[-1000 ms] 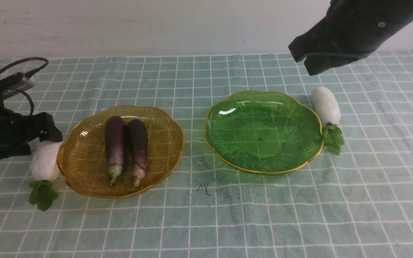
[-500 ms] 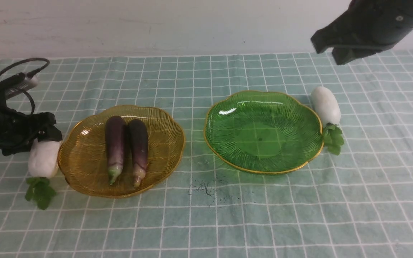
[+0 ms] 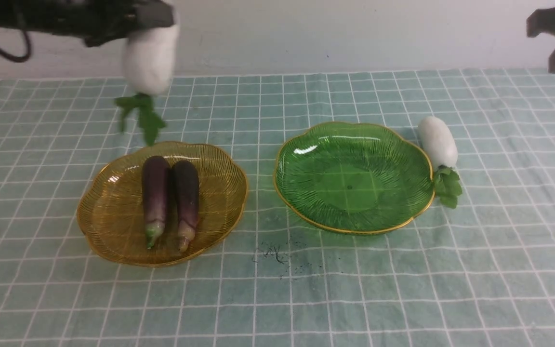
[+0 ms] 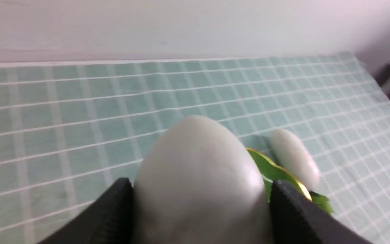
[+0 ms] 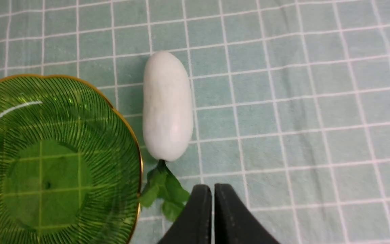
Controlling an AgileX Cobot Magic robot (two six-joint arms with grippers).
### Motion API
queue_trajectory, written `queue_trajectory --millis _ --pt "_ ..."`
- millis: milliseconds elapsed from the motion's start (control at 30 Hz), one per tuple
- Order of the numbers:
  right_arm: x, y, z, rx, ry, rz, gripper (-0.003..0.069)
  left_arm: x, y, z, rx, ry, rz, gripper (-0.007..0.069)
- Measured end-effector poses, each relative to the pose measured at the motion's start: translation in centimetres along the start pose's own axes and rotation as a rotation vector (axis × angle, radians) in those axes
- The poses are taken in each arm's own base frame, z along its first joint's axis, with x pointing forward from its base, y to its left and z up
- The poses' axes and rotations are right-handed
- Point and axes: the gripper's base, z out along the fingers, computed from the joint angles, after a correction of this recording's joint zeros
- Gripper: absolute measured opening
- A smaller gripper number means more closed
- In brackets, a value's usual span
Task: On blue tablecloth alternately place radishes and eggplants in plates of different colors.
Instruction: 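Pick up the white radish and place it on the plate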
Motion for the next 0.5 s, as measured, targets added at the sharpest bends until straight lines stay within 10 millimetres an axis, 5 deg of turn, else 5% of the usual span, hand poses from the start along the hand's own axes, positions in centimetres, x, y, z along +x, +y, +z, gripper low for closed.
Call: queue_trajectory --millis 67,200,333,467,500 --pt "0.1 0.2 3.3 -0.048 0.023 0.001 0.0057 1.5 -2.9 3.7 0.053 0.024 0.018 0.0447" --pt "0.4 0.4 7.0 -0.095 0.043 0.006 0.0145 4.9 -5.4 9.6 0.048 0.032 0.027 0.0447" --pt "0.7 0.4 9.9 -0.118 0.047 0.016 0.0247 7.2 -6.3 12.9 0.02 0.025 0.032 0.0447" --pt "1.2 0.1 14.0 -0.128 0.022 0.05 0.0496 10.4 -6.5 16.4 -0.014 0.05 0.037 0.0447" --pt "1.3 0.1 14.2 -0.128 0.023 0.051 0.0503 10.7 -6.4 16.6 -0.015 0.054 0.034 0.0447"
